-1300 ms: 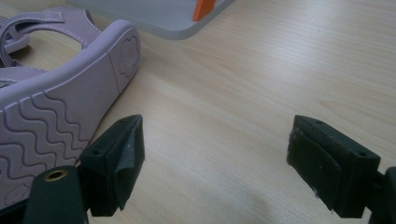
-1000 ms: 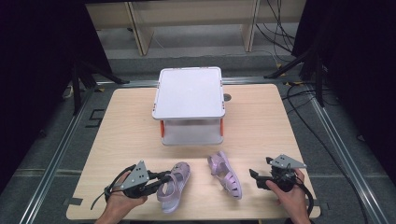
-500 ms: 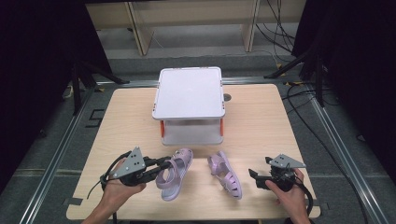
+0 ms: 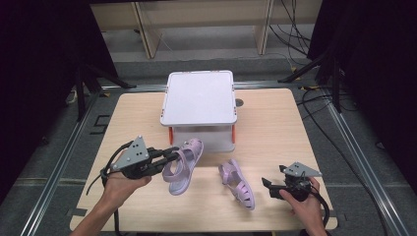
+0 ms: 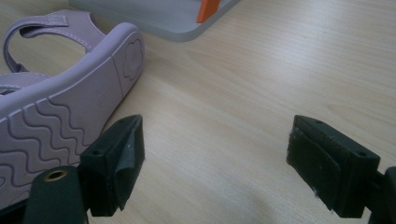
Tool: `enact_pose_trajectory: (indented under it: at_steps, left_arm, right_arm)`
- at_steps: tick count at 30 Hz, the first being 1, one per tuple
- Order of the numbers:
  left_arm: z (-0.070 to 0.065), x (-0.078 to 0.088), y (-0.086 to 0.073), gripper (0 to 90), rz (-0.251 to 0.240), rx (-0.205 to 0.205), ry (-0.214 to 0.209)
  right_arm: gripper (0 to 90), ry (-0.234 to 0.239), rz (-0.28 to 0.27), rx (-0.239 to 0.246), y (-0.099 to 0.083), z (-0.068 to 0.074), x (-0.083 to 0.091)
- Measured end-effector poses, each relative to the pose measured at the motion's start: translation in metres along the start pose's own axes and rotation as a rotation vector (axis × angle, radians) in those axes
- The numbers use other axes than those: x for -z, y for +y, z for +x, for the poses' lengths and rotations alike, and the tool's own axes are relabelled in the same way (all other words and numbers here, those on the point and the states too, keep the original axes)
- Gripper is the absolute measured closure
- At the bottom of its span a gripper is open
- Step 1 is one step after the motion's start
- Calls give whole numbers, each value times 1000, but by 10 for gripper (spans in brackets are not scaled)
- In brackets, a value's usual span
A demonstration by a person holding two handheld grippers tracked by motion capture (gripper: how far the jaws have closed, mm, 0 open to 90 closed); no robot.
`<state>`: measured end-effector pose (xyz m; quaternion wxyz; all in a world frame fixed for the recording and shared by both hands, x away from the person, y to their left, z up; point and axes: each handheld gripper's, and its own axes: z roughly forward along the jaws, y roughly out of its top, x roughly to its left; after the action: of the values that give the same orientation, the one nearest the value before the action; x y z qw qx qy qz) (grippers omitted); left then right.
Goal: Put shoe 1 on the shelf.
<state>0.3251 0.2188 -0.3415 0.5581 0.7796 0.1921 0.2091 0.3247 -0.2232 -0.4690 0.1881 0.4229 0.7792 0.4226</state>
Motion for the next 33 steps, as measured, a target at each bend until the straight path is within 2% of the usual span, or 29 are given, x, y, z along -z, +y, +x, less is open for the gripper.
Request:
enact_pose_trajectory:
  at_steps: [1,3,10,18,24,25,28,30,33]
  left_arm:
    - [2,1,4,833,6,-4,3]
    - [5,0,8,833,-6,-3,5]
    - [14,0,23,833,2,-22,29]
    - [28,-11,37,833,-1,-30,51]
    - [42,-18,48,833,-12,-22,72]
    - [45,-20,50,833,-14,-17,78]
    - [55,-26,54,833,-2,-20,101]
    - [60,-29,57,832,-1,-26,109]
    - [69,-34,60,832,2,-22,111]
  right_arm:
    - [191,-6,-8,13,0,0,1]
    - [191,-20,-4,7,0,1,1]
    - [191,-23,-7,10,0,0,1]
    - [191,-20,-8,11,1,0,1]
    - [196,-21,-18,9,1,0,1]
    - [197,-9,-8,-23,1,2,1]
    - [197,-2,-3,-23,1,2,1]
    - [197,-1,0,-41,2,4,2]
    - [198,-10,-19,-15,2,1,2]
